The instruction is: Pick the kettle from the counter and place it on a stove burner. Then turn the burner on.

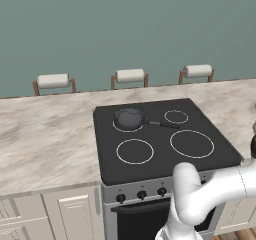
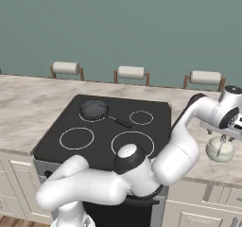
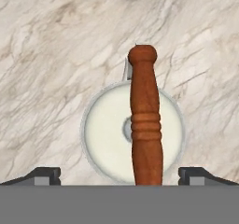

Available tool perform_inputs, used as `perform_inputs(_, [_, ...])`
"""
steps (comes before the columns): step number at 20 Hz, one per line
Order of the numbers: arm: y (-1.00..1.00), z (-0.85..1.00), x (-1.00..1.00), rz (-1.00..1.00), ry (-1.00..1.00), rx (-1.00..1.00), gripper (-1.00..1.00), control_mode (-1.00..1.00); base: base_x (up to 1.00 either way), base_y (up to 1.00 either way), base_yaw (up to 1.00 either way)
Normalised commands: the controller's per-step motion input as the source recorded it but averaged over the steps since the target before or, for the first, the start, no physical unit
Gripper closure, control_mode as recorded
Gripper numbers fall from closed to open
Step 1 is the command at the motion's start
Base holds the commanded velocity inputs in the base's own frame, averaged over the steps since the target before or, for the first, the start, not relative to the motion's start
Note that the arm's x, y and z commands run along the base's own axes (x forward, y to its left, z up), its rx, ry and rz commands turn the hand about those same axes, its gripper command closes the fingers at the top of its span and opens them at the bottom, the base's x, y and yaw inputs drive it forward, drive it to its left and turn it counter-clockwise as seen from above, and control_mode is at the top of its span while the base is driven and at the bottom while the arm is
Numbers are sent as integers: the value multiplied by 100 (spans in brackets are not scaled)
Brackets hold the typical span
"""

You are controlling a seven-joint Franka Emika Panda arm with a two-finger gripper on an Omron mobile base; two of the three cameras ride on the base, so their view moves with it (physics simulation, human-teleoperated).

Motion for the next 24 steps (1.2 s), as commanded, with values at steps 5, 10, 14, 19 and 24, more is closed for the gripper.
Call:
perform_inputs(5, [-30, 0, 3, 0, 0, 0, -100, -100, 0, 0, 0])
perform_inputs(10, [-1, -1, 13, 0, 0, 0, -100, -100, 0, 0, 0])
perform_inputs(14, [0, -3, 13, 0, 0, 0, -100, -100, 0, 0, 0])
perform_inputs(19, [0, 0, 0, 0, 0, 0, 100, -100, 0, 0, 0])
perform_inputs(24, [0, 0, 0, 0, 0, 0, 100, -100, 0, 0, 0])
